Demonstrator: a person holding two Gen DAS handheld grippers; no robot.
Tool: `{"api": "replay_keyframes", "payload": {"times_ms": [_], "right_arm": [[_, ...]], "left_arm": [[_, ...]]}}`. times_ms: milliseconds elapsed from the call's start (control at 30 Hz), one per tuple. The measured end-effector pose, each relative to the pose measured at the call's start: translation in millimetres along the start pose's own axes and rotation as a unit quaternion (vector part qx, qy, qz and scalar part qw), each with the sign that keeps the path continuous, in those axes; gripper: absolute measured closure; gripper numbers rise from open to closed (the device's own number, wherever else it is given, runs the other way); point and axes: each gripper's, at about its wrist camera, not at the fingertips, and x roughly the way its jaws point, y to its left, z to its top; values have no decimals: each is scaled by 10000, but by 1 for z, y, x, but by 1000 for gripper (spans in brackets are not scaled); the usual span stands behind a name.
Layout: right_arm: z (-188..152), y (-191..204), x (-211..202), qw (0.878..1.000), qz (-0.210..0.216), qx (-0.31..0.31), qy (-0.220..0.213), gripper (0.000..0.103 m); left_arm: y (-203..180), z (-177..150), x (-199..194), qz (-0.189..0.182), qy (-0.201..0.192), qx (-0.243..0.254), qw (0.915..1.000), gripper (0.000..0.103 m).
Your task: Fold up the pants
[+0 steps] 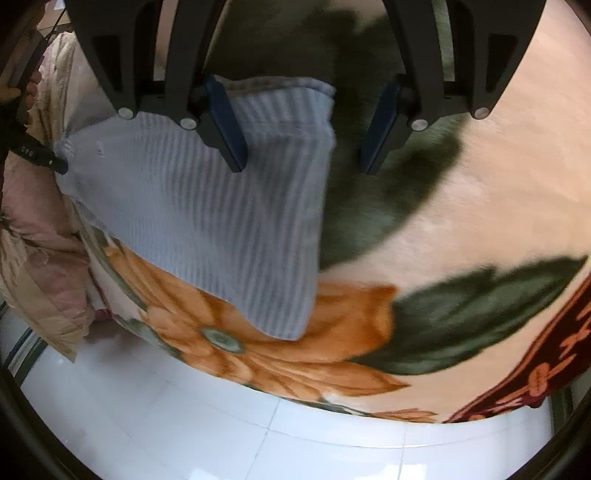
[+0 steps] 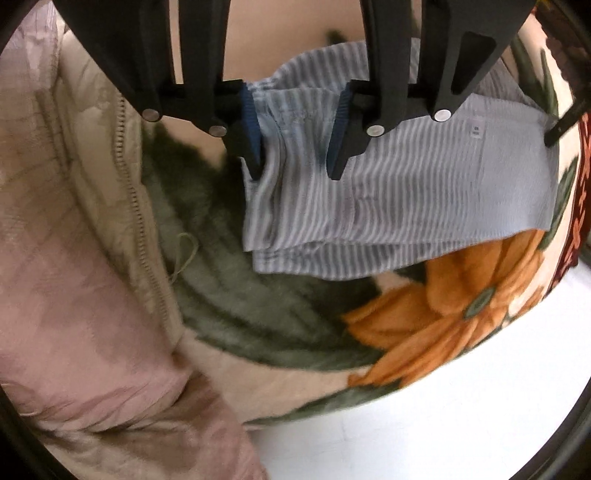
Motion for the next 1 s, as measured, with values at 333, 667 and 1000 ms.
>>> {"api": "replay_keyframes", "payload": {"times_ms": [333,667,1000], "right_arm": [[-24,-1,-47,9985,473,123,-231,61],[-45,-4,-45,9981,597,129,-24,61],[-53,-12,-52,9973,731,58,-34,61]], "left_arm": [[-1,-1,-8,-359,-171,-65,9992,86],[-50,11,-54,-317,-689,752,9943,90],[-129,12,-75,-733,-808,1335,9850,90]]}}
